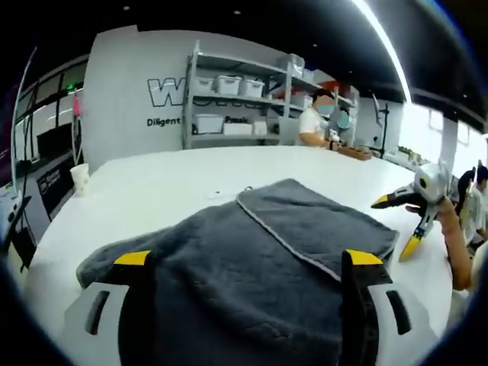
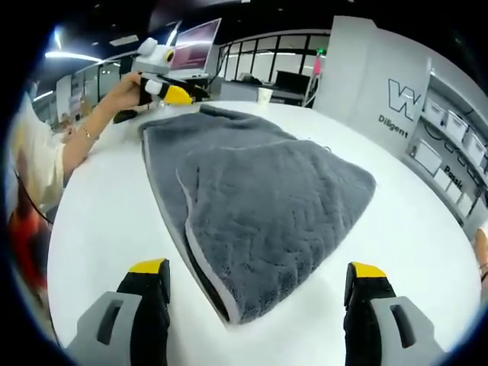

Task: Open the folded towel by lifting each exposed corner and separating the folded layers until the towel lies flat within the target outline without major curled edges

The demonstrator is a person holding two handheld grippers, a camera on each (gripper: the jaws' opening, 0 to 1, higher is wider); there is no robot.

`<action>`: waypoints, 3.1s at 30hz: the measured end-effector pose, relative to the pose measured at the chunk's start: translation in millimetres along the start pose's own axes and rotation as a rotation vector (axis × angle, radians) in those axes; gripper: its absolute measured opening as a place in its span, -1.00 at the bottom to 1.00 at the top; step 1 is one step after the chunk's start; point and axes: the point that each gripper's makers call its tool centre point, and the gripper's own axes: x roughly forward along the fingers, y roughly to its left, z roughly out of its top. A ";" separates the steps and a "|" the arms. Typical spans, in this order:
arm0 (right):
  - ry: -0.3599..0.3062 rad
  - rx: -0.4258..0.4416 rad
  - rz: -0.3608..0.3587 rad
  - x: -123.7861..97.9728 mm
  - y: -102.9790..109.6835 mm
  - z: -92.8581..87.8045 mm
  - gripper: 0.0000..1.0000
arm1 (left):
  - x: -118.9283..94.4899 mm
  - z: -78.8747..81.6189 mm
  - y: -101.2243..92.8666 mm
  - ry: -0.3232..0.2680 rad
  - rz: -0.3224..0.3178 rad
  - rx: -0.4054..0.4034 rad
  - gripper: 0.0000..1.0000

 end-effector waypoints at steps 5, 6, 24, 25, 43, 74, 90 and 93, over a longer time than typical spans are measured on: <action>0.006 -0.006 0.001 3.1 2.8 1.1 0.90 | 7.9 -7.5 -19.7 0.046 -0.059 0.049 0.99; 0.004 -0.006 0.002 3.3 3.2 1.7 0.90 | 8.6 -7.9 -21.2 0.048 -0.061 0.051 0.99; -0.225 -0.008 0.062 19.4 36.0 58.6 0.55 | 14.8 -12.1 -48.8 0.078 -0.149 0.109 0.99; -0.239 0.000 0.075 21.0 39.2 61.7 0.51 | 14.7 -12.2 -49.1 0.078 -0.150 0.109 0.98; -0.282 -0.112 0.087 49.3 65.0 76.8 -0.34 | 14.2 -13.0 -51.4 0.088 -0.149 0.140 0.96; -0.377 0.195 -0.184 2.8 -34.6 57.0 -0.99 | 14.5 -21.1 -49.9 0.129 -0.130 0.163 0.95; -0.294 0.410 -0.413 -32.1 -97.3 3.3 -0.98 | 14.4 -27.7 -55.0 0.146 -0.132 0.166 0.93; -0.262 0.392 -0.426 -31.5 -99.0 -1.1 -0.97 | 14.7 -28.2 -55.1 0.148 -0.132 0.167 0.93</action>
